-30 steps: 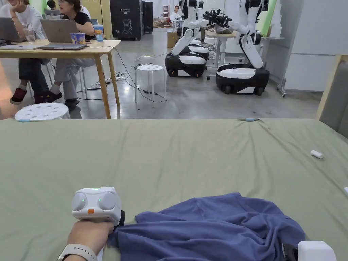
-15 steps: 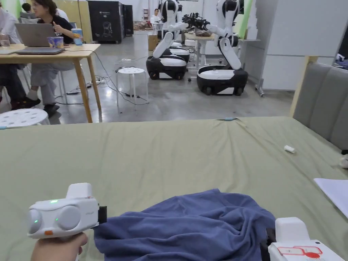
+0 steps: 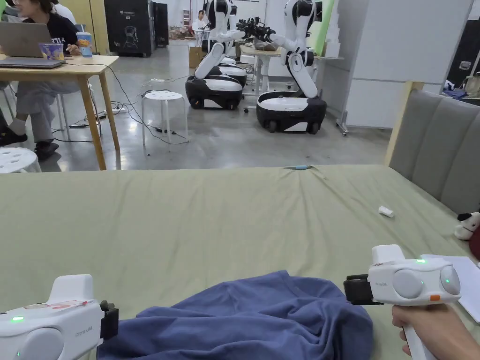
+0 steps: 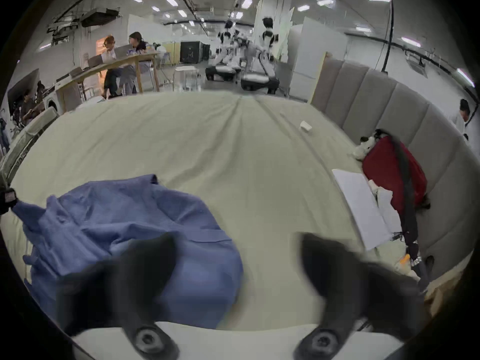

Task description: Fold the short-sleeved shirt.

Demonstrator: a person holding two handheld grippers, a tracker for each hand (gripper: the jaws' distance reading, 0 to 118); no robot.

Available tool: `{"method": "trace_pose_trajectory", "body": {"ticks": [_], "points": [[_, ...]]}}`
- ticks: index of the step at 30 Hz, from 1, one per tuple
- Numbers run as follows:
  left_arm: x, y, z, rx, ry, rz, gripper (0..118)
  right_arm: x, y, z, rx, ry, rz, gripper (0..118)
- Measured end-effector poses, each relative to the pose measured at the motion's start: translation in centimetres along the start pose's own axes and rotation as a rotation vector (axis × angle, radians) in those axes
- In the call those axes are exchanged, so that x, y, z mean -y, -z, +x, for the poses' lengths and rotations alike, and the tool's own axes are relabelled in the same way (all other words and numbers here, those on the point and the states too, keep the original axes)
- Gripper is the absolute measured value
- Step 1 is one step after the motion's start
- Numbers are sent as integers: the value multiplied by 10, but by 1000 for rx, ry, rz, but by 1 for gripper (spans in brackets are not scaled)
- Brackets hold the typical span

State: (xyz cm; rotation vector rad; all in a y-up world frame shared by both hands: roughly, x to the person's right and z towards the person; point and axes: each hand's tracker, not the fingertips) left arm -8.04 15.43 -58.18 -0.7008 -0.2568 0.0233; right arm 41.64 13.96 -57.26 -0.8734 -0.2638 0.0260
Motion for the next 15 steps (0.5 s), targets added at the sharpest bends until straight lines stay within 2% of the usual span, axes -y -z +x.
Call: {"method": "trace_pose_trajectory", "body": {"ticks": [1,2,3,4,8,9,10,11,12,13,14,15], "points": [[-1,1,1,2,3,0,3,-2,9,-1,-10,0,-26,118],[-1,2,2,3,11,-4,3,-2,14,-2,-13,3,4,116],[-2,3,3,-1,12,-3,3,-4,22,-4,-13,3,-5,107],[-3,6,1,-2,15,-5,3,-3,30,-6,-5,2,-29,105],[-3,13,2,-8,31,-17,3,12,56,-9,0,13,-115,105],[-3,15,3,-14,43,-21,3,17,60,-10,7,11,-149,101],[-3,16,3,-17,44,-22,3,22,59,-12,12,12,-194,83],[-3,18,3,-16,46,-25,3,27,58,-10,-52,26,-216,58],[-3,21,0,-18,48,-29,3,30,54,-8,-156,86,-197,41],[-2,22,1,-26,59,-33,3,28,45,-9,-102,112,-159,22],[-2,23,1,-36,72,-37,3,26,40,-13,-73,76,-159,10],[-2,25,0,-44,85,-41,3,24,36,-15,-58,20,-147,10]]}}
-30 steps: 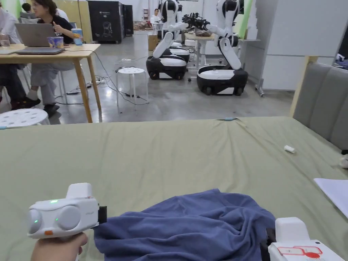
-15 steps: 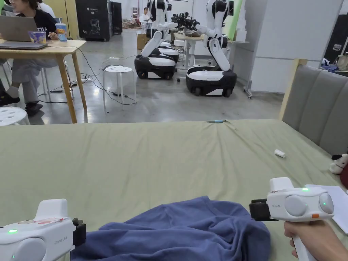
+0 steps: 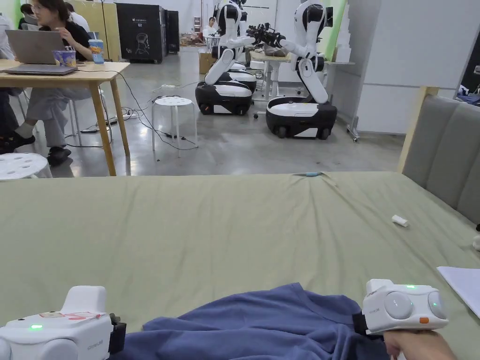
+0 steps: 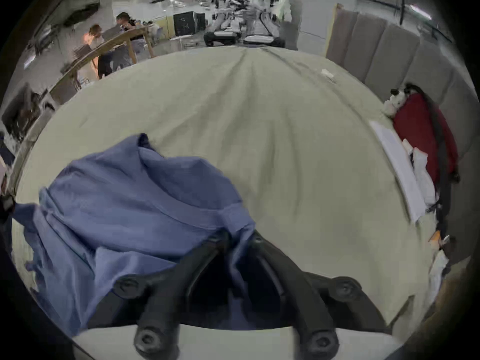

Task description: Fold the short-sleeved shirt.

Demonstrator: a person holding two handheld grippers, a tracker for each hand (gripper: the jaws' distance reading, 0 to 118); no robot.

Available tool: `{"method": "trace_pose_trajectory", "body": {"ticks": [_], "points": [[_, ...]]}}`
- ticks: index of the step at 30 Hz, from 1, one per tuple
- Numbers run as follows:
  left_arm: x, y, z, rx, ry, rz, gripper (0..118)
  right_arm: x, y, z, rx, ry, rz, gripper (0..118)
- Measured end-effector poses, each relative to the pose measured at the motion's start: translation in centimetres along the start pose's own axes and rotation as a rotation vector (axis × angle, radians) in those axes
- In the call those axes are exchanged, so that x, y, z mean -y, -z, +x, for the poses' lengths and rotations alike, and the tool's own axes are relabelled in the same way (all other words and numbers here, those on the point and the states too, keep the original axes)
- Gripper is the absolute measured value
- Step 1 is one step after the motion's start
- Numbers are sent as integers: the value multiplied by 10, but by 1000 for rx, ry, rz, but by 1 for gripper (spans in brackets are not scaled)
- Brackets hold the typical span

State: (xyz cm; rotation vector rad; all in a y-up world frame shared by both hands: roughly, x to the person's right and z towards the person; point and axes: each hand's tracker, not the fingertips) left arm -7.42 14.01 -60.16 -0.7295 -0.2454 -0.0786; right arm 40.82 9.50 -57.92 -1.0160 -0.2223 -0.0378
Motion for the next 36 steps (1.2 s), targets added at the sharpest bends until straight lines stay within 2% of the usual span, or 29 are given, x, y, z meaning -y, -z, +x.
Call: {"method": "trace_pose_trajectory", "body": {"ticks": [3,5,11,14,17,22,27,36], "points": [[-3,2,-9,-8,19,18,3,-7,-12,0,2,10,52,9],[-10,1,-16,-62,46,30,3,-11,-34,-3,-16,13,128,9],[-47,-28,-43,-235,193,142,2,-40,-113,-26,-3,-101,359,9],[-74,-54,-58,-286,196,188,2,-57,-160,-37,-1,-141,474,9],[-100,-77,-77,-367,221,261,2,-77,-205,-48,42,-185,581,9],[-148,-119,-108,-416,143,379,2,-118,-252,-53,58,-181,729,9],[-199,-148,-118,-452,139,471,2,-162,-289,-62,96,-202,811,9],[-288,-187,-122,-441,76,609,2,-227,-335,-65,137,-150,913,9]]}}
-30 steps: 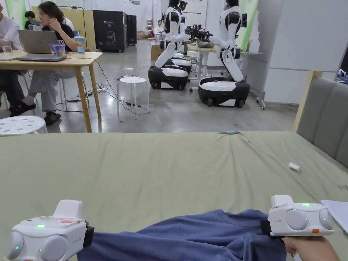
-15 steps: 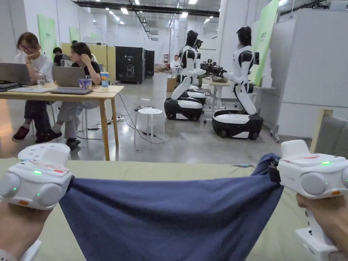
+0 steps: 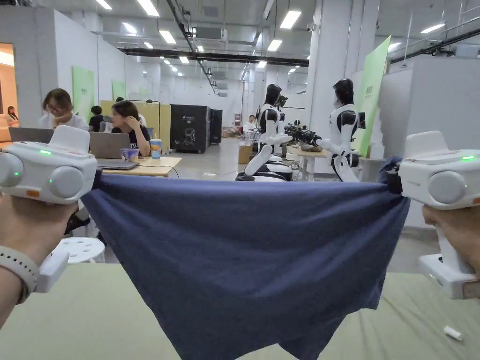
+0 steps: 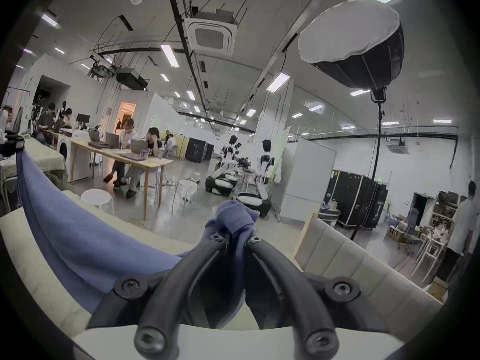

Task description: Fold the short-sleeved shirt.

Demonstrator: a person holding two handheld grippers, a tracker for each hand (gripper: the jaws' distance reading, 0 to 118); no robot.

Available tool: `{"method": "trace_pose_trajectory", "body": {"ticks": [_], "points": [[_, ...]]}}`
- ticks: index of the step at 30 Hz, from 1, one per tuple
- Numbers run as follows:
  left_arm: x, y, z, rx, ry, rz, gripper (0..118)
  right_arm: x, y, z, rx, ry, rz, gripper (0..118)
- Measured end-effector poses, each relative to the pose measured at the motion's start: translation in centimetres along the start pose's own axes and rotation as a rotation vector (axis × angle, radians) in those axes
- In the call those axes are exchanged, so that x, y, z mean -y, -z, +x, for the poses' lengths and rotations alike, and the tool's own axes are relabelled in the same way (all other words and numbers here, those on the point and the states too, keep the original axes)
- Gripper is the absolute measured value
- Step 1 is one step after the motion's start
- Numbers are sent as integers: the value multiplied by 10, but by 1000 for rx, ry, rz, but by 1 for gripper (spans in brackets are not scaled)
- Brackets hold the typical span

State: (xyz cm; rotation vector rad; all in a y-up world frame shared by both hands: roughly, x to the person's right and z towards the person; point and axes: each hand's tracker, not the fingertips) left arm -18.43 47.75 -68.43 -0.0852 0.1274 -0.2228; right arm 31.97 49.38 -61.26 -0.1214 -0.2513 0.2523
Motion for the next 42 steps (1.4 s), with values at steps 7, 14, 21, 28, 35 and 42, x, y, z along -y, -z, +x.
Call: {"method": "trace_pose_trajectory", "body": {"ticks": [7,14,21,28,35,42], "points": [[-3,21,4,0,3,25,2,4,20,-5,9,18,13,9],[88,47,31,32,11,-111,2,93,54,-29,-5,38,-111,9],[119,41,34,44,-5,-161,2,131,49,-33,-32,38,-163,9],[130,-16,22,79,-36,-190,2,148,-8,-28,-43,47,-211,9],[188,-113,4,96,-56,-274,2,201,-102,-31,-59,41,-295,9],[282,-213,-9,142,15,-402,2,304,-191,-39,-102,29,-432,9]]}}
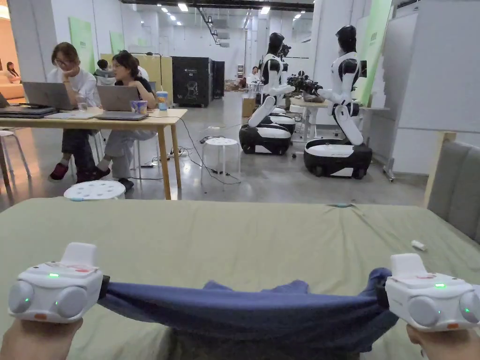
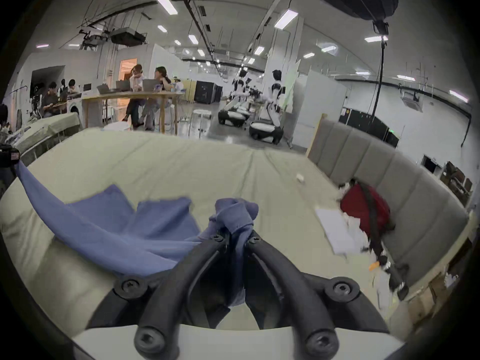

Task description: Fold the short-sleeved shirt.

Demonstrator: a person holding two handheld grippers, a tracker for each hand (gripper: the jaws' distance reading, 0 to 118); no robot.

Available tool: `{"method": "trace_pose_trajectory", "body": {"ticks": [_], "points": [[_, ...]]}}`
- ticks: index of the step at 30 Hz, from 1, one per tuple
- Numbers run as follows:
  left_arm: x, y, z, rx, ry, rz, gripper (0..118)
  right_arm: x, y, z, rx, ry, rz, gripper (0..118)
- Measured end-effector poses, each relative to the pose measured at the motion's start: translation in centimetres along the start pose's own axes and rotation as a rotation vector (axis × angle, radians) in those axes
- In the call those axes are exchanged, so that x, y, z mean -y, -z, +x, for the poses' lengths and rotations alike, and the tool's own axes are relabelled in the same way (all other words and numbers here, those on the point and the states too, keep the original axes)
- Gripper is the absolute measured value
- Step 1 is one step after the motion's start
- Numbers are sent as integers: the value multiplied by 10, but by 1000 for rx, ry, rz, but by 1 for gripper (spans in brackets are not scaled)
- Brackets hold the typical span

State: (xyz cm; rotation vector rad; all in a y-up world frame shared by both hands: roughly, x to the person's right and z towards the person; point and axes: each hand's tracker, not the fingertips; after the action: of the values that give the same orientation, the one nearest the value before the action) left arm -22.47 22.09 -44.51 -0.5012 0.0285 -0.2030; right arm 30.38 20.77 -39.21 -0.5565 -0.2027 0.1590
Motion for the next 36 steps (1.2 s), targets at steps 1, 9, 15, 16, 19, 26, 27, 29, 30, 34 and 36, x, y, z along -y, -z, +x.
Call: {"method": "trace_pose_trajectory", "body": {"ticks": [1,9,15,16,19,26,27,29,30,34,36], "points": [[22,-4,2,2,18,-47,2,23,-12,-7,-4,-19,-26,9],[128,-6,6,70,53,-292,4,123,-18,-22,-49,-72,-166,11],[98,-45,14,67,8,-106,112,84,-53,-36,-74,1,-23,108],[89,-54,22,85,-3,-84,111,73,-60,-45,-78,23,4,108],[74,-73,49,136,13,-34,109,43,-95,-77,-129,74,62,108],[88,-89,57,142,-31,56,5,48,-107,-129,-159,39,143,22],[92,-91,57,78,-31,81,0,50,-107,-137,-154,23,146,0],[96,-90,45,153,-61,57,0,56,-105,-148,-181,6,153,0],[98,-90,36,162,-81,32,0,57,-105,-154,-205,11,142,0],[111,-66,-18,122,-159,-117,0,59,-93,-167,-219,-6,141,0],[121,-49,-49,132,-222,-229,0,60,-89,-177,-238,-12,133,0]]}}
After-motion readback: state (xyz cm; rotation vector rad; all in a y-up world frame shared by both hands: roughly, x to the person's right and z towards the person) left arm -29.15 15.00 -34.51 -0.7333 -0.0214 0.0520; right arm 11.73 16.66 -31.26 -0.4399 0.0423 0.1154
